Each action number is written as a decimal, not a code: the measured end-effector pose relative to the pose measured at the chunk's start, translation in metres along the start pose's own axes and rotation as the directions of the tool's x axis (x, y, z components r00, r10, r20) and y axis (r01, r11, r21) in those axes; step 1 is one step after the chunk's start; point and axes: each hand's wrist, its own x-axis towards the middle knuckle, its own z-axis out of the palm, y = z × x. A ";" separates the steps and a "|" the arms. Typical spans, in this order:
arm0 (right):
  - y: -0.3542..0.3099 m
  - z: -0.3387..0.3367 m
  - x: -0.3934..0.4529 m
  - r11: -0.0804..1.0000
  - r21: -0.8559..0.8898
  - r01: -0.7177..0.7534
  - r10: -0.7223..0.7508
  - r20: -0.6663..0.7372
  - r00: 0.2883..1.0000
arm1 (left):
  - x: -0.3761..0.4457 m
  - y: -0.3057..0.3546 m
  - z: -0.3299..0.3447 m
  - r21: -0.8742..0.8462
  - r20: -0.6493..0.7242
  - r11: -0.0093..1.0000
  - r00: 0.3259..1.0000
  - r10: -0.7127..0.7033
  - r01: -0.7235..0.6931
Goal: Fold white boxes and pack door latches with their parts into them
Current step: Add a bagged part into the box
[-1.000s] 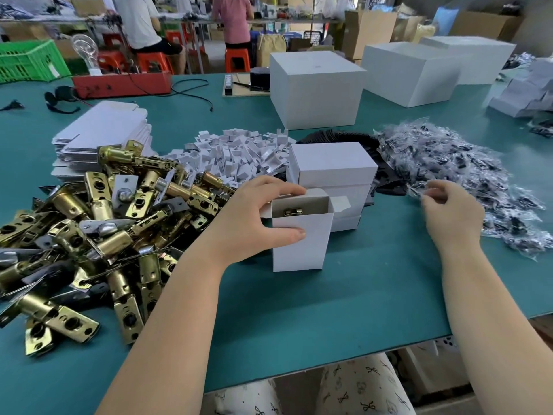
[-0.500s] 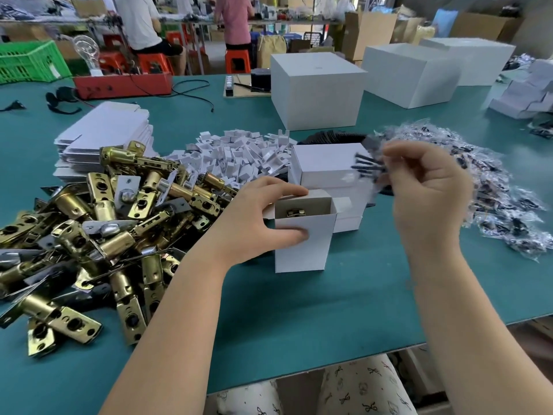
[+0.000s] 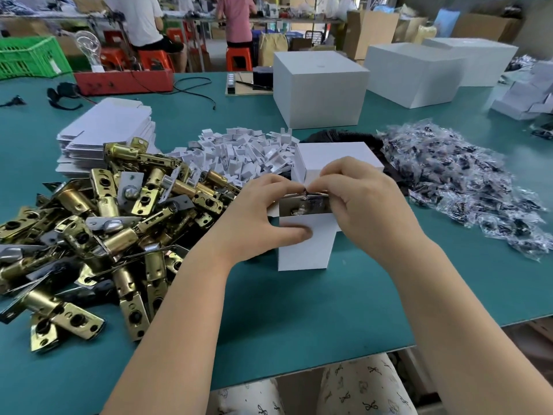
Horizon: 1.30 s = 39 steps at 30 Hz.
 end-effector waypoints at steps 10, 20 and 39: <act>-0.012 -0.026 0.010 0.975 -0.196 -0.101 0.154 0.275 0.949 | -0.001 0.000 0.000 -0.012 0.011 1.000 1.000 0.014 -0.014; -0.034 -0.028 0.027 0.926 -0.378 0.027 0.216 0.586 0.781 | -0.001 0.002 0.001 -0.058 0.026 0.998 0.999 0.025 -0.023; 0.007 0.019 -0.022 0.998 -0.058 -0.014 0.011 -0.055 0.998 | -0.003 -0.002 0.000 -0.018 0.017 0.998 0.998 0.064 -0.063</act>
